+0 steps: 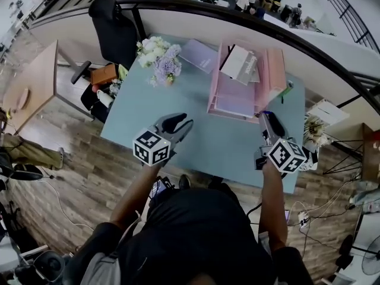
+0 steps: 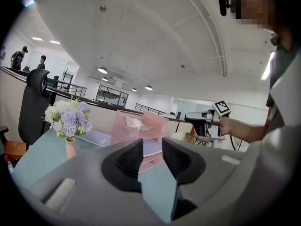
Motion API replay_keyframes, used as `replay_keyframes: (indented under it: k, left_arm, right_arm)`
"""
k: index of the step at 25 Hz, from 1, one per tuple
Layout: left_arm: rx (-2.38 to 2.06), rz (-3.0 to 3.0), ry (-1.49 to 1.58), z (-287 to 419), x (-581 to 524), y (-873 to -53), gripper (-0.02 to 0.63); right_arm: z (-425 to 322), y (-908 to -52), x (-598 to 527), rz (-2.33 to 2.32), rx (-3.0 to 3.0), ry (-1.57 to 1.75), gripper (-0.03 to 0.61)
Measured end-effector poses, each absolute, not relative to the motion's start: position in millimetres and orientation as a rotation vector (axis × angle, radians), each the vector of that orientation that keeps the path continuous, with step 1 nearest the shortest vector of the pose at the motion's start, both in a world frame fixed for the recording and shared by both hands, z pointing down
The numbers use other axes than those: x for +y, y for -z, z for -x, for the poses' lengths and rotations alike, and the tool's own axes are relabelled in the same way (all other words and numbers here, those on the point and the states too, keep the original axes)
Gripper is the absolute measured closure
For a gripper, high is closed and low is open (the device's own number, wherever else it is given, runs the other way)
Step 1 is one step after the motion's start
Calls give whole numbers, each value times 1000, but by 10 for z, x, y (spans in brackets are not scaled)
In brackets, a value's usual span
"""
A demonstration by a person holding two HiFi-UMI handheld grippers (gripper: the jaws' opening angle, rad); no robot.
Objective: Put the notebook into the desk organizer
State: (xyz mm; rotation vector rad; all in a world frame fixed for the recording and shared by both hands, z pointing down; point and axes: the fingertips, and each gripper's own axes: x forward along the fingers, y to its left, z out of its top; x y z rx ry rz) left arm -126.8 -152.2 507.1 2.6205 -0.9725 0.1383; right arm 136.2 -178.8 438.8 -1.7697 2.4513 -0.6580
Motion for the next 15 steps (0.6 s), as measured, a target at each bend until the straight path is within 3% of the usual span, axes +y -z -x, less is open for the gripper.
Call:
replay_keyframes:
  k: [15]
  left_arm:
    - [-947, -2757, -130, 1493, -1198, -4533, 453]
  right_arm:
    - [-649, -3223, -1135, 1464, 2803, 187, 442]
